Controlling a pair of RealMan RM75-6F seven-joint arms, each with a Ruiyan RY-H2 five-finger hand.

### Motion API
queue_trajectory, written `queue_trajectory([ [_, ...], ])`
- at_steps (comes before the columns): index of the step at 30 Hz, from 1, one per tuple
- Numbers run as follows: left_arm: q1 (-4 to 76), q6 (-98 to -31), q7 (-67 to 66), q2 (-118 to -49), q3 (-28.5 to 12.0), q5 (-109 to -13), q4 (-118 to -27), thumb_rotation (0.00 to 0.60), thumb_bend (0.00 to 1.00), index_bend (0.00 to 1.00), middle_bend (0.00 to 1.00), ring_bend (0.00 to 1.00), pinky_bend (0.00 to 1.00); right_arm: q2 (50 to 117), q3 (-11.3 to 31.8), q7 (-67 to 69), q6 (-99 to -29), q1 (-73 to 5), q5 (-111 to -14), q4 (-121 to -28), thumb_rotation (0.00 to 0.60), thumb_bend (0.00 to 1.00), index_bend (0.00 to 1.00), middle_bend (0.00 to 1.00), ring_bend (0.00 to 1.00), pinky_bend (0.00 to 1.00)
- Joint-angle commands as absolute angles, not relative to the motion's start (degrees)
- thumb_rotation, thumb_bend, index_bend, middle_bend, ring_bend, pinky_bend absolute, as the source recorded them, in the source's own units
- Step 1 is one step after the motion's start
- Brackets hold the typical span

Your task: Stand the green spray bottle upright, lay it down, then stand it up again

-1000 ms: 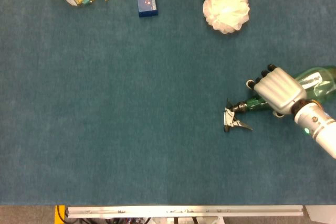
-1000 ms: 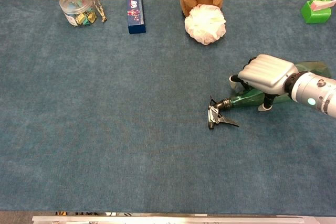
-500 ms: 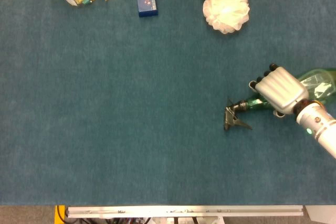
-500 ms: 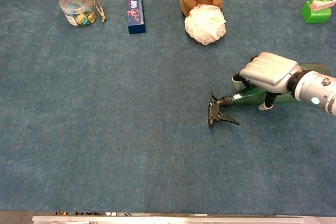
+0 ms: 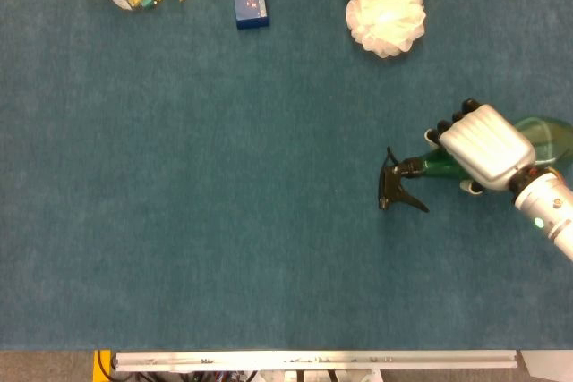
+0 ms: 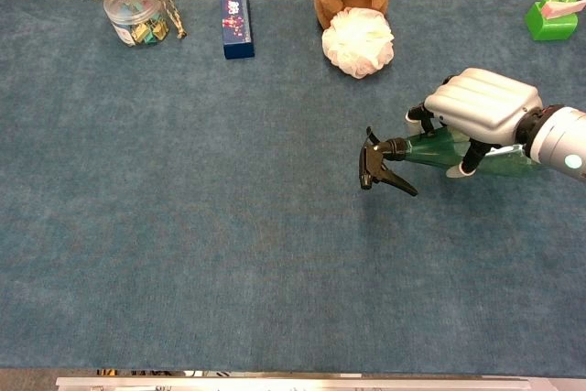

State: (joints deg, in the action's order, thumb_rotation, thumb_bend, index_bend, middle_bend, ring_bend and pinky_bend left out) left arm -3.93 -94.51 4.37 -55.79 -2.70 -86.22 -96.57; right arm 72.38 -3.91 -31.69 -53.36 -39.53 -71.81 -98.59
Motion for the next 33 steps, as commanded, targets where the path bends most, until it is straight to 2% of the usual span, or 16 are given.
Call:
queue_trajectory([
  [1, -3.92, -94.50, 4.40, -55.78, -2.71, -86.21, -96.56, 0.600, 0.13, 0.34, 0.35, 0.39, 0.70, 72.05, -3.35, -29.11, -54.23, -38.86, -73.80, -98.38, 0.600, 0.11, 0.45, 0.60, 0.45, 0.30],
  [33, -4.07, -94.56, 4.48, -55.81, -2.59, -86.28, -96.45, 0.600, 0.13, 0.34, 0.35, 0.39, 0.70, 73.47, 0.00, -1.35, -64.60, -34.33, -90.12, -92.81, 0.600, 0.13, 0.48, 0.63, 0.48, 0.32],
])
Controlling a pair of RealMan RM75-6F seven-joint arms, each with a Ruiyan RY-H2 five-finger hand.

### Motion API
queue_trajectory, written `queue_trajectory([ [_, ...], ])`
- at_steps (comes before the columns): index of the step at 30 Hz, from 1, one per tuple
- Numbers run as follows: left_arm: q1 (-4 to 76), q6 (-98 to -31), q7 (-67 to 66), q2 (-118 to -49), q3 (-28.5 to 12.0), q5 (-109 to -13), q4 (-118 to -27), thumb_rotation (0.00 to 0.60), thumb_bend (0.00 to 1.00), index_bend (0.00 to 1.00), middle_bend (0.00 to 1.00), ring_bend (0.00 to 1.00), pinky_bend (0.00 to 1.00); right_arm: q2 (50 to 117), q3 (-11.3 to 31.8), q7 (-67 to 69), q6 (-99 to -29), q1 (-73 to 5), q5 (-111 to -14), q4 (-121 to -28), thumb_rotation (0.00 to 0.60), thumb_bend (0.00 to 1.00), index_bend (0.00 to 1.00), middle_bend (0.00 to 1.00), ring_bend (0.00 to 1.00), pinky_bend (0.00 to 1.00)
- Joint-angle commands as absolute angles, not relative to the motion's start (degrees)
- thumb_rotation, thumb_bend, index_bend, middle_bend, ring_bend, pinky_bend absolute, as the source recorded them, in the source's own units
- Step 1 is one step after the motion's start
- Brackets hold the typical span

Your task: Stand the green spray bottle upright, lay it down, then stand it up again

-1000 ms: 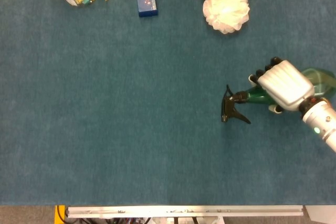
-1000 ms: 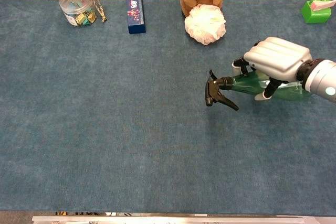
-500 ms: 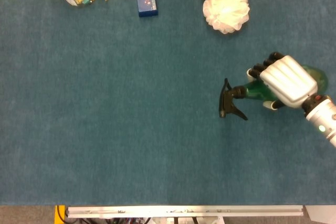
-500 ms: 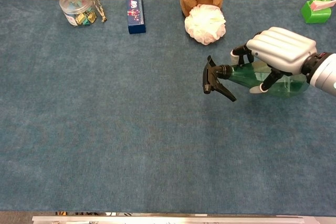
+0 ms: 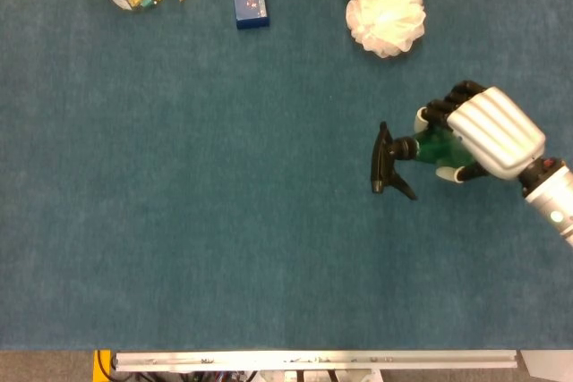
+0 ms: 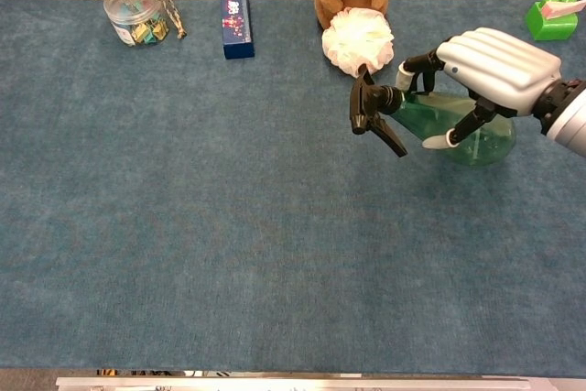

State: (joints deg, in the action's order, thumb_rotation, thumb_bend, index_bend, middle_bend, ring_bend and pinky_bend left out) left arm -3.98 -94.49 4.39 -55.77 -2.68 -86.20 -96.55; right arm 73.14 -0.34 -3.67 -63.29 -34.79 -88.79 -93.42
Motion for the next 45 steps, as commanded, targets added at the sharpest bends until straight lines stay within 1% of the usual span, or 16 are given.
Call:
queue_trajectory([
  [1, -4.09, -94.56, 4.56, -55.81, -2.56, -86.32, -96.38, 0.600, 0.13, 0.34, 0.35, 0.39, 0.70, 73.69, 0.11, -0.05, -65.18, -34.16, -90.58, -92.48, 0.600, 0.13, 0.48, 0.63, 0.48, 0.32],
  [8, -4.04, -94.45, 4.67, -55.77, -2.62, -86.21, -96.38, 0.600, 0.13, 0.34, 0.35, 0.39, 0.70, 76.04, 0.28, 9.71, -68.36, -33.37, -93.43, -88.66, 0.600, 0.13, 0.48, 0.63, 0.48, 0.33],
  [15, -3.92, -94.21, 4.60, -55.73, -2.70, -86.02, -96.40, 0.600, 0.13, 0.34, 0.35, 0.39, 0.70, 79.93, 0.30, 17.97, -72.09, -32.59, -95.88, -82.51, 0.600, 0.13, 0.48, 0.63, 0.48, 0.33],
  [27, -3.81, -94.00, 4.48, -55.72, -2.73, -85.92, -96.42, 0.600, 0.13, 0.34, 0.35, 0.39, 0.70, 87.79, 1.51, 31.90, -82.99, -31.01, -99.85, -72.30, 0.600, 0.13, 0.48, 0.63, 0.48, 0.34],
  [34, -3.84, -94.00, 4.39, -55.76, -2.67, -85.96, -96.37, 0.600, 0.13, 0.34, 0.35, 0.39, 0.70, 95.34, 2.49, 41.29, -90.09, -29.21, -99.77, -62.86, 0.600, 0.14, 0.48, 0.63, 0.48, 0.35],
  [40, -3.89, -93.99, 4.24, -55.84, -2.62, -85.92, -96.33, 0.600, 0.13, 0.34, 0.35, 0.39, 0.70, 99.51, 2.89, 47.60, -91.89, -28.07, -98.06, -56.97, 0.600, 0.15, 0.49, 0.63, 0.48, 0.35],
  [45, -3.91, -93.91, 4.08, -55.84, -2.52, -85.93, -96.36, 0.600, 0.13, 0.34, 0.35, 0.39, 0.70, 101.20, 2.80, 50.54, -91.40, -27.47, -96.81, -53.46, 0.600, 0.15, 0.49, 0.63, 0.48, 0.35],
])
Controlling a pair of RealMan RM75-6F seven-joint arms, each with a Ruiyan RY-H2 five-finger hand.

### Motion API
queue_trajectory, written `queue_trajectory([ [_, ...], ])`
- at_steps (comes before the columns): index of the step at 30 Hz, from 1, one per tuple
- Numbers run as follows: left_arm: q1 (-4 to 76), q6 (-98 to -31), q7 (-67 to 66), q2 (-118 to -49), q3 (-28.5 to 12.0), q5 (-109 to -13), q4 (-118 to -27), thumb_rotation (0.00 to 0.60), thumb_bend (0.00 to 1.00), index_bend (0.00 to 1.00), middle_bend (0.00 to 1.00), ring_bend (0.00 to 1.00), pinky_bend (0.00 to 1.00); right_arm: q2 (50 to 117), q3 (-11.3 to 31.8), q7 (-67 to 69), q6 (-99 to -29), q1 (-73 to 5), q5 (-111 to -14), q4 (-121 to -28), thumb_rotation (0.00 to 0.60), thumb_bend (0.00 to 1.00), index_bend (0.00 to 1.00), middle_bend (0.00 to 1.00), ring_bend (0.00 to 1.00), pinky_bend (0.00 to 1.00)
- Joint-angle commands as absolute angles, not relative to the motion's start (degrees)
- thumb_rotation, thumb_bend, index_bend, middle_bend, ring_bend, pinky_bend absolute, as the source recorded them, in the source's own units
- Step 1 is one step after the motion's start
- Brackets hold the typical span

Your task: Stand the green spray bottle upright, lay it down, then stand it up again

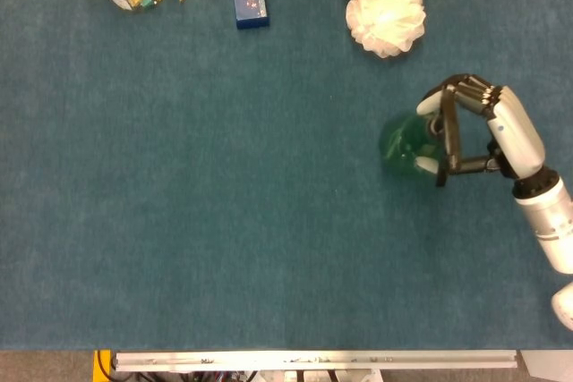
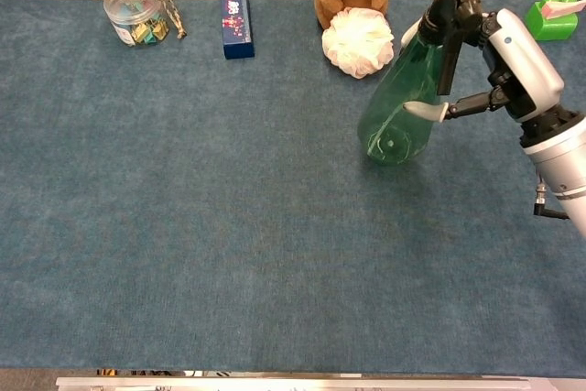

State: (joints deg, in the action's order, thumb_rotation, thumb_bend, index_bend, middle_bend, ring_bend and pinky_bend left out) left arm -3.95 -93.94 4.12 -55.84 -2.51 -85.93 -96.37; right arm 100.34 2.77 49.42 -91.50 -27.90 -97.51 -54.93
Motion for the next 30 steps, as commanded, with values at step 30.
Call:
queue_trajectory([
  [30, -3.76, -93.72, 3.66, -55.84, -2.59, -85.84, -96.61, 0.600, 0.13, 0.34, 0.35, 0.39, 0.70, 102.07, 1.84, 52.68, -87.91, -27.28, -95.29, -48.02, 0.600, 0.00, 0.44, 0.36, 0.27, 0.35],
])
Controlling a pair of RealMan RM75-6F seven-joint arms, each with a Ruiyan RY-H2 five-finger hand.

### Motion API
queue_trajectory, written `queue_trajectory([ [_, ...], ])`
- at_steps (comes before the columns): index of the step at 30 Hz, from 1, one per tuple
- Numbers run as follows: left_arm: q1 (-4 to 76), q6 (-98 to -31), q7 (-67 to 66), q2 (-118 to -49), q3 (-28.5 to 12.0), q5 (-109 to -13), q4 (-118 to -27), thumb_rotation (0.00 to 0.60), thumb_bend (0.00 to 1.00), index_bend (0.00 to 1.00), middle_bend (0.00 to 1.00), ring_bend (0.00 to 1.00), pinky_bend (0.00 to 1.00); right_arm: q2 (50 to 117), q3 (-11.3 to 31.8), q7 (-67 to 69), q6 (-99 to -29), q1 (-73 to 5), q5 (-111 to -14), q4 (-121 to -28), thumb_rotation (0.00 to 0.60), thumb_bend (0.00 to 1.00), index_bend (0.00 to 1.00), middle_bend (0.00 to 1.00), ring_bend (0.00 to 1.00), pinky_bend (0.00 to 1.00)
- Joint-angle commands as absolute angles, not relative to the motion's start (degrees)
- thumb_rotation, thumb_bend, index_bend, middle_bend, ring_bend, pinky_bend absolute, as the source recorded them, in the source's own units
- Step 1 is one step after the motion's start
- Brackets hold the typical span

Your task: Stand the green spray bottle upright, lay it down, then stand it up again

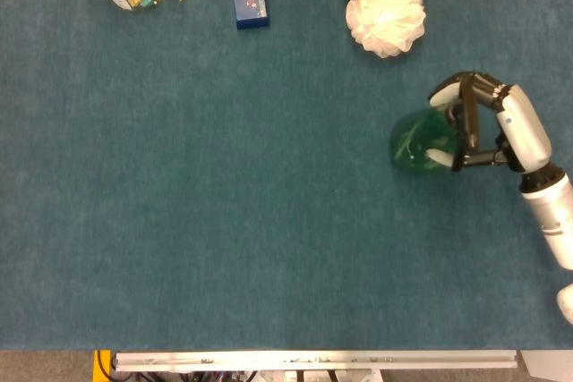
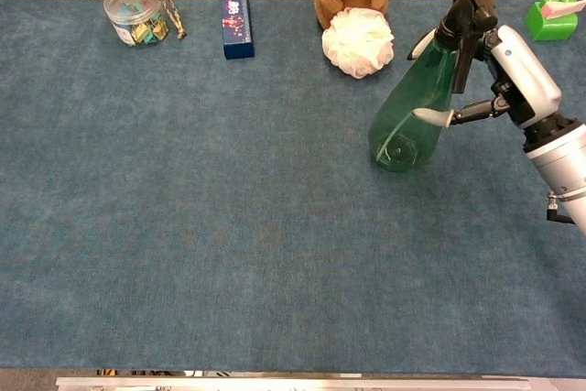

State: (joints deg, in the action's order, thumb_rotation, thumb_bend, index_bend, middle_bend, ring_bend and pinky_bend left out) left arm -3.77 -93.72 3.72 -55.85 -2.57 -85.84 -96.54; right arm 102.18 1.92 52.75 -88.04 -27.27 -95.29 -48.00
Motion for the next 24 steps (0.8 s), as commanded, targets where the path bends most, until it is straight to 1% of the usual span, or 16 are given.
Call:
queue_trajectory([
  [1, -3.77, -93.74, 3.61, -55.82, -2.57, -85.86, -96.69, 0.600, 0.13, 0.34, 0.35, 0.39, 0.70, 101.94, 1.77, 52.56, -87.78, -27.28, -95.31, -48.08, 0.600, 0.00, 0.44, 0.34, 0.26, 0.35],
  [3, -3.70, -93.66, 3.64, -55.79, -2.64, -85.80, -96.67, 0.600, 0.13, 0.34, 0.35, 0.39, 0.70, 101.65, 1.58, 52.31, -87.63, -27.31, -95.46, -48.23, 0.600, 0.00, 0.41, 0.31, 0.24, 0.33],
  [5, -3.69, -93.61, 3.67, -55.80, -2.64, -85.77, -96.65, 0.600, 0.13, 0.34, 0.35, 0.39, 0.70, 101.16, 1.32, 51.87, -87.30, -27.37, -95.62, -48.58, 0.600, 0.00, 0.36, 0.26, 0.21, 0.32],
  [7, -3.66, -93.57, 3.61, -55.75, -2.67, -85.70, -96.73, 0.600, 0.13, 0.34, 0.35, 0.39, 0.70, 100.79, 1.28, 51.18, -87.23, -27.39, -95.68, -48.96, 0.600, 0.00, 0.28, 0.20, 0.17, 0.30],
  [10, -3.60, -93.45, 3.56, -55.77, -2.66, -85.69, -96.70, 0.600, 0.13, 0.34, 0.35, 0.39, 0.70, 100.38, 1.48, 50.45, -87.30, -27.38, -95.55, -49.49, 0.600, 0.00, 0.20, 0.16, 0.15, 0.29],
  [13, -3.64, -93.48, 3.46, -55.84, -2.59, -85.74, -96.62, 0.600, 0.13, 0.34, 0.35, 0.39, 0.70, 100.06, 1.83, 50.08, -87.40, -27.40, -95.31, -49.91, 0.600, 0.00, 0.18, 0.14, 0.13, 0.28],
  [18, -3.64, -93.39, 3.42, -55.90, -2.54, -85.71, -96.54, 0.600, 0.13, 0.34, 0.35, 0.39, 0.70, 99.65, 2.13, 49.38, -87.63, -27.43, -95.22, -50.27, 0.600, 0.00, 0.17, 0.14, 0.12, 0.27],
  [24, -3.53, -93.28, 3.44, -55.88, -2.64, -85.59, -96.55, 0.600, 0.13, 0.34, 0.35, 0.39, 0.70, 99.17, 2.28, 48.33, -88.86, -27.08, -95.47, -50.64, 0.600, 0.00, 0.12, 0.12, 0.11, 0.26],
])
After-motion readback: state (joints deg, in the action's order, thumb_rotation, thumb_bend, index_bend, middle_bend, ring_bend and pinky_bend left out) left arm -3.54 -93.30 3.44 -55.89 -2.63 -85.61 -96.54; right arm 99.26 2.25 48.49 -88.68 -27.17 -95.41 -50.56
